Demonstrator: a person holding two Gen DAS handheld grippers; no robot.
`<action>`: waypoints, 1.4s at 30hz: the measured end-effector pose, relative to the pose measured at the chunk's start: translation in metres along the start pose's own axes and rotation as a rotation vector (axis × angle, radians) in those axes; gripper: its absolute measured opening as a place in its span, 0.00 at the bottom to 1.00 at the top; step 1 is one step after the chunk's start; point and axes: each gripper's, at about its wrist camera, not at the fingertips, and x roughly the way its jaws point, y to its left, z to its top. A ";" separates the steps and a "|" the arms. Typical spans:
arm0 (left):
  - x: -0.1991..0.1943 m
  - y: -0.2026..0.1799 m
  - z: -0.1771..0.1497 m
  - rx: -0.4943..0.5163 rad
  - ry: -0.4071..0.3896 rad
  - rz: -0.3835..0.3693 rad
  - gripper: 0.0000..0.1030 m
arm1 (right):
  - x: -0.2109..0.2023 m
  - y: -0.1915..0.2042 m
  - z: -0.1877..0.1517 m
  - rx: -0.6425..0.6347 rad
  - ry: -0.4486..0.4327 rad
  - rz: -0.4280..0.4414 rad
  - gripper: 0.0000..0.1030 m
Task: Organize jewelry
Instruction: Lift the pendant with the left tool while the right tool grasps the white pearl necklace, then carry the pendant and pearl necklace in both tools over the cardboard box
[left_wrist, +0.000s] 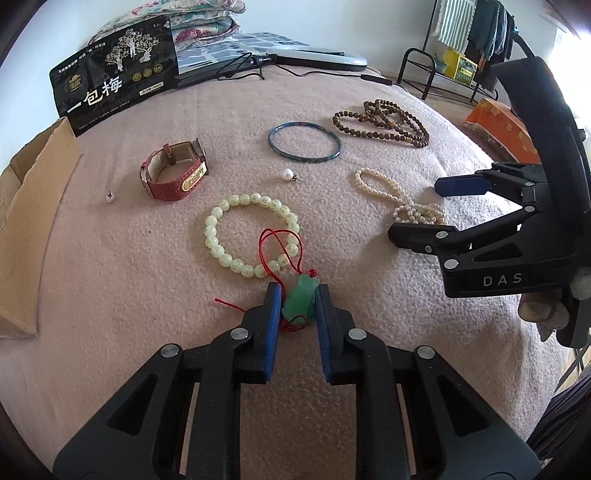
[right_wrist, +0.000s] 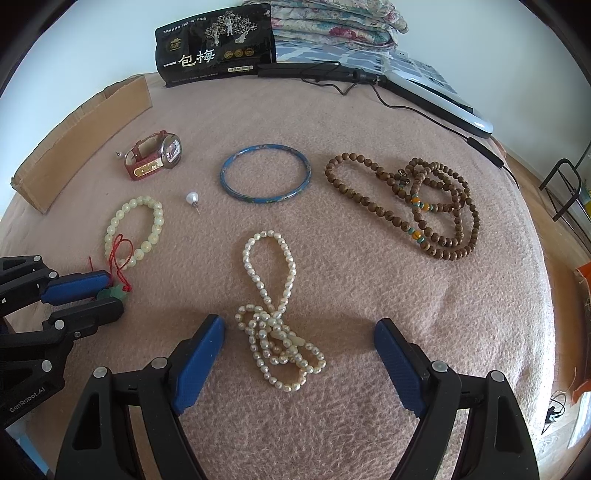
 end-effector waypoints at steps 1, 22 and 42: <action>0.000 0.000 0.000 -0.003 -0.001 -0.003 0.16 | 0.000 0.000 0.000 -0.001 -0.001 0.007 0.80; -0.027 0.010 0.002 -0.046 -0.046 -0.020 0.15 | -0.025 -0.015 0.003 0.058 -0.025 0.061 0.05; -0.103 0.057 0.030 -0.108 -0.160 0.014 0.15 | -0.100 -0.003 0.038 0.110 -0.210 0.074 0.05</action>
